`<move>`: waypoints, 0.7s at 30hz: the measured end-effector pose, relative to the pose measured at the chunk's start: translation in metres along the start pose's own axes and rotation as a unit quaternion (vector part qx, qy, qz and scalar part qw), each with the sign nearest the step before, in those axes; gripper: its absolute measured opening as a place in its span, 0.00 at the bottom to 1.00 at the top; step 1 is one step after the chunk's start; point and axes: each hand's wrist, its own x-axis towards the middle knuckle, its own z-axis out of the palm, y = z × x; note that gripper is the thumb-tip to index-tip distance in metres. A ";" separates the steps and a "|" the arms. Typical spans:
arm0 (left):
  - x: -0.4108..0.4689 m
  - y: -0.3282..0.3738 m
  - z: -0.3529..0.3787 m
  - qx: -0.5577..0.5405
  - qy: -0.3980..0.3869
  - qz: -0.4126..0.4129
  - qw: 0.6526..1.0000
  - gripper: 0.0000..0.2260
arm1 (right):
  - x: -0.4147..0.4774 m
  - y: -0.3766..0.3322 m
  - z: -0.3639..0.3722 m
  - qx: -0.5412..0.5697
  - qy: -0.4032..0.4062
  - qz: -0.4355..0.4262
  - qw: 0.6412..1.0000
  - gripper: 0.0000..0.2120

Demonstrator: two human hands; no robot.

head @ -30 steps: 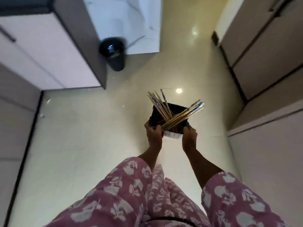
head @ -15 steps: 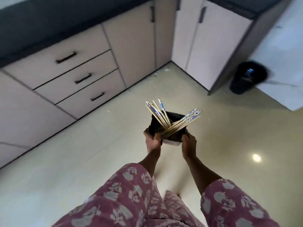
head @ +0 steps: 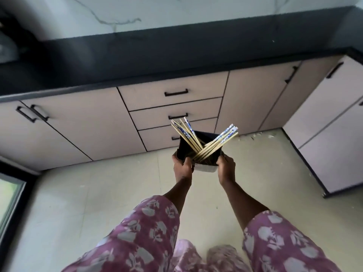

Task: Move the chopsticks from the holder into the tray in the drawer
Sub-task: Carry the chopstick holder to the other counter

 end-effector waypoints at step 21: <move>0.323 0.277 0.104 -0.070 0.113 0.073 0.988 0.21 | 0.333 -0.296 0.163 -0.033 -0.109 -0.129 0.985 0.15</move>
